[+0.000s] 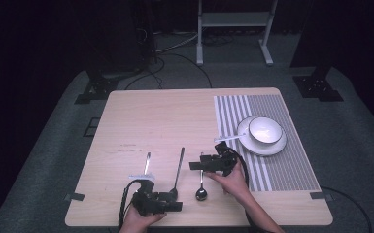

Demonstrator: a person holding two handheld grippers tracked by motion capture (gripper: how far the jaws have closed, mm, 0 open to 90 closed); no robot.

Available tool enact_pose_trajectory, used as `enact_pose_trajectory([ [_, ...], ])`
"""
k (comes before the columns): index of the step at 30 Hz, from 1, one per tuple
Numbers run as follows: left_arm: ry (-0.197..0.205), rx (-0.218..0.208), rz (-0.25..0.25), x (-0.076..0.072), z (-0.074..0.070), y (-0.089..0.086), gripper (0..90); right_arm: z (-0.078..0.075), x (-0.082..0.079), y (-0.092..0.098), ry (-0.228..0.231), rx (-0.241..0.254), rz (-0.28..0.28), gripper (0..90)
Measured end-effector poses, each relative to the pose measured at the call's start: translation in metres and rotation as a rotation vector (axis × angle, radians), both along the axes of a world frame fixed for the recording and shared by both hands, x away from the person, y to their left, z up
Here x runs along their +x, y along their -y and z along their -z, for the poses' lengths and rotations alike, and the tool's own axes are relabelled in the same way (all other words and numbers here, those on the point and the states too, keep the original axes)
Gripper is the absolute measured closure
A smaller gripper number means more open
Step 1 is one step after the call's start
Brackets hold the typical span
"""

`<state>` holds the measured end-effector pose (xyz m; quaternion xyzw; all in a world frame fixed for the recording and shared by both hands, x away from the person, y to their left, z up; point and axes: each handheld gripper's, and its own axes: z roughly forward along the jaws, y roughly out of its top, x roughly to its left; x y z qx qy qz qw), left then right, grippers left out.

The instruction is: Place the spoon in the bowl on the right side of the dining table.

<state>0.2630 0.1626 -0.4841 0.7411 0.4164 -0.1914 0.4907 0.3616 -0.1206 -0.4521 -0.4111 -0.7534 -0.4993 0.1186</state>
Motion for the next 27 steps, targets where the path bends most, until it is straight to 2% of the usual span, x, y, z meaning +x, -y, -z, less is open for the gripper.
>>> enact_pose_trajectory([
  [4,-0.001,-0.003,0.0,0.0,0.0,0.0,4.7,0.0,0.004,-0.01,-0.005,0.01,-0.015,20.4],
  [12,-0.006,-0.006,0.001,0.0,0.0,-0.001,4.8,-0.002,0.012,-0.021,-0.009,0.015,-0.007,22.7],
  [17,-0.005,-0.006,0.003,0.0,0.001,-0.002,5.0,-0.004,0.015,-0.028,0.0,0.012,-0.006,29.1],
  [21,-0.006,-0.006,0.002,0.0,0.001,-0.002,5.1,-0.004,0.02,-0.032,-0.013,-0.001,0.014,43.2],
  [22,-0.006,-0.006,0.002,0.0,0.001,-0.002,5.1,-0.004,0.02,-0.032,-0.013,-0.001,0.014,43.2],
  [23,-0.006,-0.007,0.003,0.0,0.001,-0.002,5.1,-0.003,0.022,-0.034,-0.018,-0.02,0.02,53.0],
  [26,-0.007,-0.01,0.004,0.0,0.001,-0.002,5.1,-0.002,0.025,-0.035,-0.031,-0.016,0.017,60.0],
  [27,-0.007,-0.011,0.005,0.0,0.001,-0.003,5.1,-0.002,0.026,-0.035,-0.033,-0.015,0.019,64.9],
])
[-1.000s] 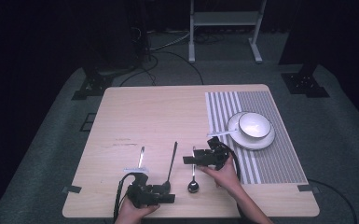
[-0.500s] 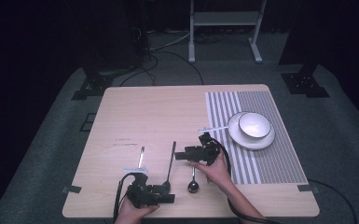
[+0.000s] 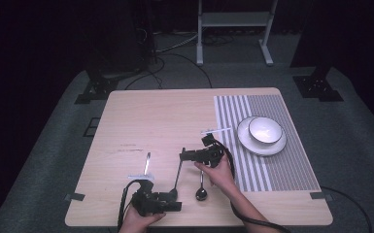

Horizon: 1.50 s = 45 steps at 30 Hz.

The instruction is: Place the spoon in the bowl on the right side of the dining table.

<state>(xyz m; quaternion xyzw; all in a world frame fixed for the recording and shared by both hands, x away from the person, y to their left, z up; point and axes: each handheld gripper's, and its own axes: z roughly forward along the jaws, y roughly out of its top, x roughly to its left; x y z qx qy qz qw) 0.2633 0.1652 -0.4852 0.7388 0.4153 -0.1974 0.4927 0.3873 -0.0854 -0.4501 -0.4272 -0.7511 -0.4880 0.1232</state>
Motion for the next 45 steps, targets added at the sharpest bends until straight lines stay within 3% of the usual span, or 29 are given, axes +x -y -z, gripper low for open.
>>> enact_pose_trajectory([
  [6,0.003,0.002,0.001,0.0,0.0,0.0,5.1,0.001,0.002,0.0,-0.016,0.005,-0.009,80.3],
  [18,-0.007,-0.001,0.0,0.0,0.0,0.001,5.0,-0.002,0.005,0.002,-0.08,0.112,-0.065,88.0],
  [28,-0.007,-0.008,0.024,0.0,-0.001,0.004,4.9,-0.006,0.006,0.001,-0.085,0.138,-0.106,89.4],
  [33,0.017,-0.036,0.035,-0.002,-0.005,0.004,4.8,-0.008,0.007,0.003,-0.086,0.145,-0.1,89.5],
  [34,0.038,-0.051,0.041,-0.002,-0.008,0.003,4.8,-0.009,0.007,0.004,-0.084,0.144,-0.099,89.5],
  [41,0.086,-0.073,0.023,-0.004,-0.017,-0.005,4.7,-0.015,0.009,0.014,-0.089,0.142,-0.075,89.5],
  [45,0.085,-0.084,0.018,-0.004,-0.019,-0.007,3.3,-0.019,0.01,0.019,-0.084,0.145,-0.061,89.4],
])
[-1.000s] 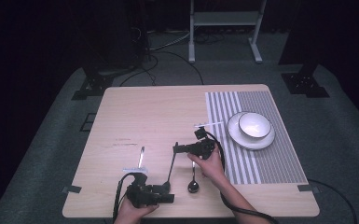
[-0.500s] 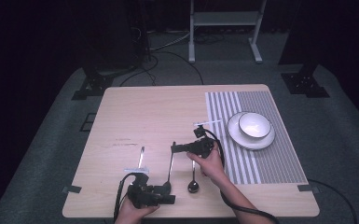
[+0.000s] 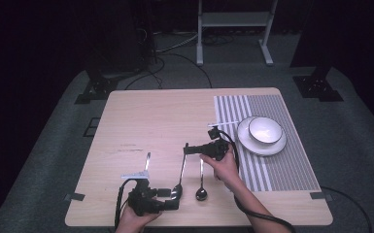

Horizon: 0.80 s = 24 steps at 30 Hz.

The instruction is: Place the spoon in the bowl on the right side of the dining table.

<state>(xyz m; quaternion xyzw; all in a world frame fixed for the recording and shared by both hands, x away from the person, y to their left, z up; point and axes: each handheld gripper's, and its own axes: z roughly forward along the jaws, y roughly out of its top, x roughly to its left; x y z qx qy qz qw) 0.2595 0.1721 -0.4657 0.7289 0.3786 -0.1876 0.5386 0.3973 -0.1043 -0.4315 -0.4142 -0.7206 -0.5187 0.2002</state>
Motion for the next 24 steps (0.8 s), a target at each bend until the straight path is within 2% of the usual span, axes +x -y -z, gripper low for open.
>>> enact_pose_trajectory([
  [5,0.021,0.004,-0.003,-0.001,-0.004,-0.002,2.3,-0.006,0.001,0.009,0.01,-0.005,0.017,89.5],
  [24,0.028,0.019,-0.014,0.0,-0.002,-0.004,1.7,-0.03,0.007,0.044,0.051,-0.028,0.105,89.4],
])
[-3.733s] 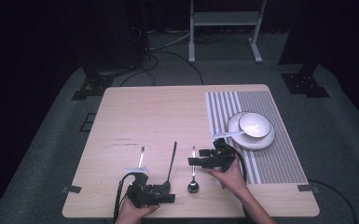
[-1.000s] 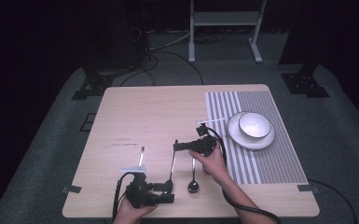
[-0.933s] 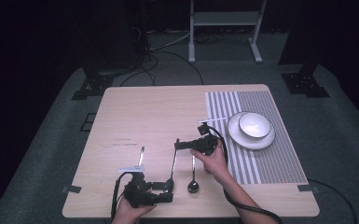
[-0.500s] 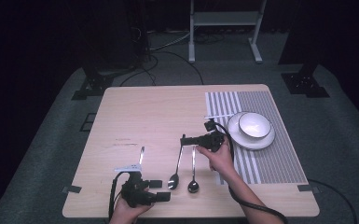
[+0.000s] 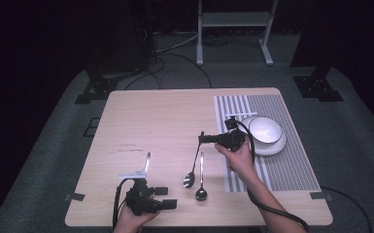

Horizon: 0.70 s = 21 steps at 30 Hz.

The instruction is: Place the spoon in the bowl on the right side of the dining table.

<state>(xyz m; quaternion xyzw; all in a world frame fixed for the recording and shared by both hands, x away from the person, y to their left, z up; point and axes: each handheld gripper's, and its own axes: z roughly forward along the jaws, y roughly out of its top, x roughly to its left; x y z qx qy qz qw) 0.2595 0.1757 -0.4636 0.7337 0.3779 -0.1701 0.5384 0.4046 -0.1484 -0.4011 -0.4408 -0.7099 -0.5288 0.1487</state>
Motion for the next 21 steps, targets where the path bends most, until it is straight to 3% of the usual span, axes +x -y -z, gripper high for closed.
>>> enact_pose_trajectory([
  [21,-0.005,0.012,-0.003,0.002,0.002,-0.002,1.6,-0.022,0.01,0.047,0.036,-0.039,0.125,89.4],
])
